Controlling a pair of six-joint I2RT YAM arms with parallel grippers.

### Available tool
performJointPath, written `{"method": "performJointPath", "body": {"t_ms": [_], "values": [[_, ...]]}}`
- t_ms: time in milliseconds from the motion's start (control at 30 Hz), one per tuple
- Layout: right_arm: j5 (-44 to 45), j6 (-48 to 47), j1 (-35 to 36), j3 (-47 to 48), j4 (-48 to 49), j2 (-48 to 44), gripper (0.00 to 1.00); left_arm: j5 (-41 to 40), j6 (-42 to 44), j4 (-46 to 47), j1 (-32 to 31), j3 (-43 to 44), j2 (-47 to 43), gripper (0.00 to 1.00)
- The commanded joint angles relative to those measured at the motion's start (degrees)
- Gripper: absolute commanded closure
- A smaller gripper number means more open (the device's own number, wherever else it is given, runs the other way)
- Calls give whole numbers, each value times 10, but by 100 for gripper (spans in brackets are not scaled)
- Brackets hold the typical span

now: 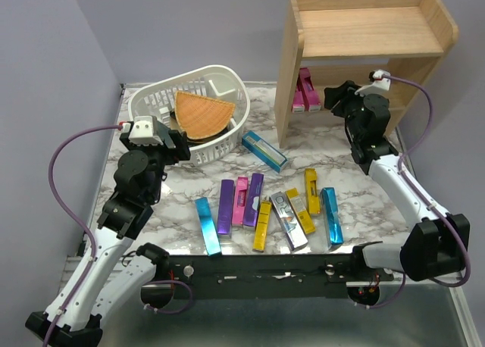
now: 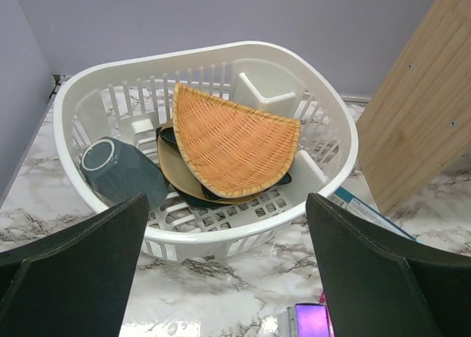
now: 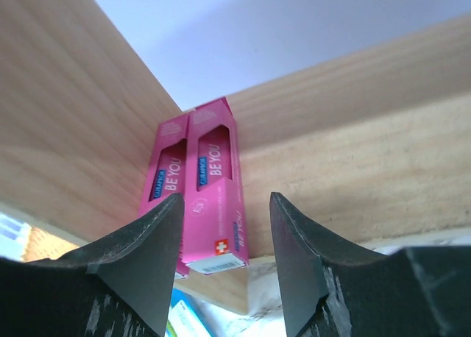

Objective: Place and organize the toothpastes onto the shelf
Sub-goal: Place the toothpaste on the shelf.

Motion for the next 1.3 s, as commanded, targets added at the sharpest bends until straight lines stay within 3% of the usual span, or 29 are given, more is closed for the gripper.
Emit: {"method": "performJointPath", "body": {"t_ms": [0,600,933,1267], "values": [[-88,108,-32,-29,58,40,41,7,-1,3,4,-3,0,1],[-173,176,-47,30,99,150,43,14,0,2,5,-2,8,1],[-218,164,-48,42,101,177,53,21,1,4,5,-3,8,1],[-282,178,-47,40,117,189,56,22,1,3,6,-4,8,1]]}}
